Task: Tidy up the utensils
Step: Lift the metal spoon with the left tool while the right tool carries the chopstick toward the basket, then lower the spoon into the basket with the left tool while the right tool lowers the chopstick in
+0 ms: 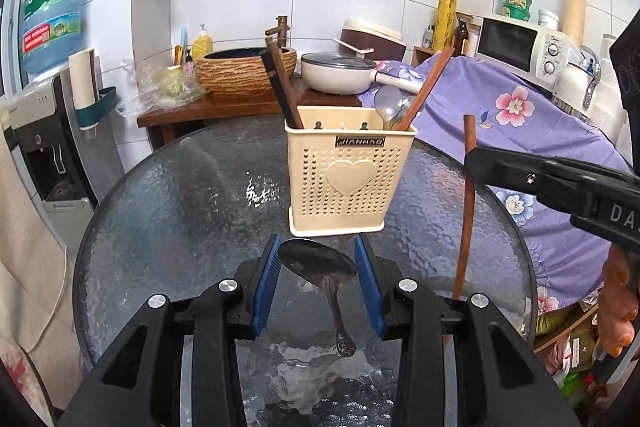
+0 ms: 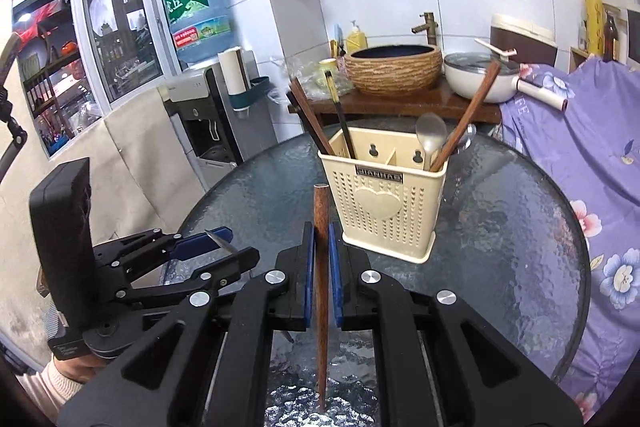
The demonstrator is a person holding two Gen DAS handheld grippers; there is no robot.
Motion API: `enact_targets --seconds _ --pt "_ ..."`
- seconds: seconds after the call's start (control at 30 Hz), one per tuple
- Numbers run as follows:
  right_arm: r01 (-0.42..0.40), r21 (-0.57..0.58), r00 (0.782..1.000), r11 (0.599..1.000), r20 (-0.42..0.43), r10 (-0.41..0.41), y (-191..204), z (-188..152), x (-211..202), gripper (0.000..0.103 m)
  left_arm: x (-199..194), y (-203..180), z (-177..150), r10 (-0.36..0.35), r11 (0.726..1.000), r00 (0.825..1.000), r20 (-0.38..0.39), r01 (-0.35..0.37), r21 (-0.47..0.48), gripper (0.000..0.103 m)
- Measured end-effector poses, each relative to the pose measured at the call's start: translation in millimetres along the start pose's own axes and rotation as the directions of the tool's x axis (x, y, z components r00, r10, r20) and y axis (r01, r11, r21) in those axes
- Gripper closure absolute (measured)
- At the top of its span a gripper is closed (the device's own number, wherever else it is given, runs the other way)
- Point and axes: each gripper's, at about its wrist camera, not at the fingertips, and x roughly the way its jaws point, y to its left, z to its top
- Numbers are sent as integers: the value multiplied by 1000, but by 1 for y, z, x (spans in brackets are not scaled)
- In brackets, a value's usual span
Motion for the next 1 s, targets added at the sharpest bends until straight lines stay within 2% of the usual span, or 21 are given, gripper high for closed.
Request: enact_targets --seconds 0.17,0.37,0.67,0.83,1.0 --pt "2 -21 1000 1000 28 -1 3 16 -12 95 -7 0 16 -20 1000 1000 15 19 14 66" --pt "24 -54 998 998 62 -21 8 42 -22 95 -21 3 48 -39 999 997 72 37 23 66" --pt "66 -73 992 995 108 -58 3 110 -34 95 -38 3 126 -52 999 985 165 50 13 66" --pt "90 -51 986 995 144 -82 -5 150 -38 95 -26 -6 164 0 1000 976 218 -2 7 66" --pt "156 -43 969 987 202 -144 -13 195 -36 95 1 -11 190 60 998 969 239 -59 -11 66"
